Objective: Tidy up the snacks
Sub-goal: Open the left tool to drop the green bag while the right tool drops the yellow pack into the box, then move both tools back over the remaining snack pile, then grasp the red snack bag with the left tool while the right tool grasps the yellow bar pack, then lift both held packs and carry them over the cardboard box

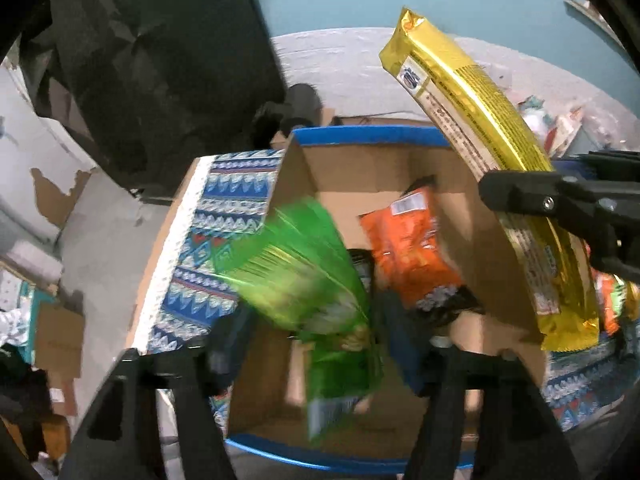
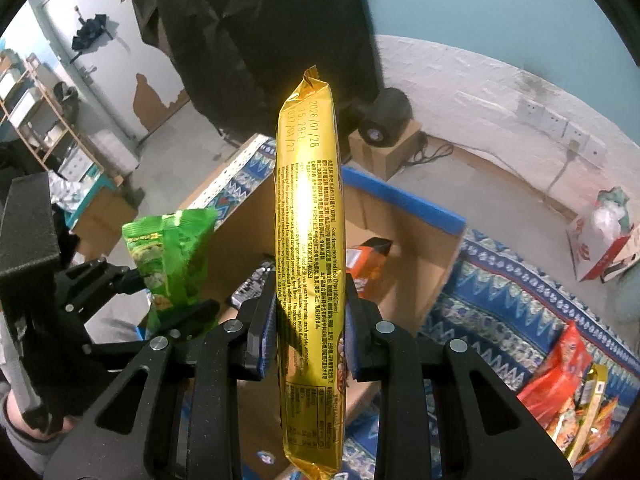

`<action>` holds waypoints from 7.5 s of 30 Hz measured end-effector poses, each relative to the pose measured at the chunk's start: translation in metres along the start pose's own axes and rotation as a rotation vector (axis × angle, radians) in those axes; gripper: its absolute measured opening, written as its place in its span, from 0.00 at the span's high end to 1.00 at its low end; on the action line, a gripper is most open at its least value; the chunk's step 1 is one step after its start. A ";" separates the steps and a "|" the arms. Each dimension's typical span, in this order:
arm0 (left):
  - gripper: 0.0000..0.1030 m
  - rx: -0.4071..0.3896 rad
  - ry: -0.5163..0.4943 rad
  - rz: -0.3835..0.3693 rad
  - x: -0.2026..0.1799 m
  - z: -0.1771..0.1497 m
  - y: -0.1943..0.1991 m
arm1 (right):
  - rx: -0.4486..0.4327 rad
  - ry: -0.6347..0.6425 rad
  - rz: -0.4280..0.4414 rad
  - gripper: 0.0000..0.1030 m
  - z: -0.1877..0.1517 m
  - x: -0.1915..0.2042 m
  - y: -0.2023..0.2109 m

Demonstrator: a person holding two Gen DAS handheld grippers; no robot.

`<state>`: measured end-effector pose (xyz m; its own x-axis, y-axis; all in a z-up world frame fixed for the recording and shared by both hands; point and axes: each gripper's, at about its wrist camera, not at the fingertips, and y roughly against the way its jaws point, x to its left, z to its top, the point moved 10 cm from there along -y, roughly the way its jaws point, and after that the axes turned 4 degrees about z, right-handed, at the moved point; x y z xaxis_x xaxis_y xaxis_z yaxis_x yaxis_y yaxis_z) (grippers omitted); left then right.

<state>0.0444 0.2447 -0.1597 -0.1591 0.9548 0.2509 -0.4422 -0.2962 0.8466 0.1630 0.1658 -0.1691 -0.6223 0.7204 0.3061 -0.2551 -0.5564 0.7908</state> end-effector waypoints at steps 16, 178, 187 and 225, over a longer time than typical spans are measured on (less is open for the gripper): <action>0.25 -0.007 0.042 0.030 0.026 0.004 0.007 | 0.096 0.007 0.031 0.70 -0.012 0.017 -0.042; 0.63 -0.107 -0.320 -0.261 -0.280 0.051 0.067 | -0.040 -0.245 -0.350 0.69 -0.145 -0.263 0.157; 0.63 -0.159 -0.286 -0.256 -0.244 0.052 0.088 | -0.068 -0.188 -0.313 0.69 -0.123 -0.223 0.155; 0.63 -0.107 -0.018 -0.169 -0.073 0.028 0.047 | -0.046 0.013 -0.137 0.69 -0.027 -0.069 0.064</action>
<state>0.0597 0.1615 -0.1250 -0.0596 0.9911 0.1187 -0.5524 -0.1318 0.8231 0.1695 0.0695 -0.1536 -0.5887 0.7857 0.1898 -0.3722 -0.4719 0.7993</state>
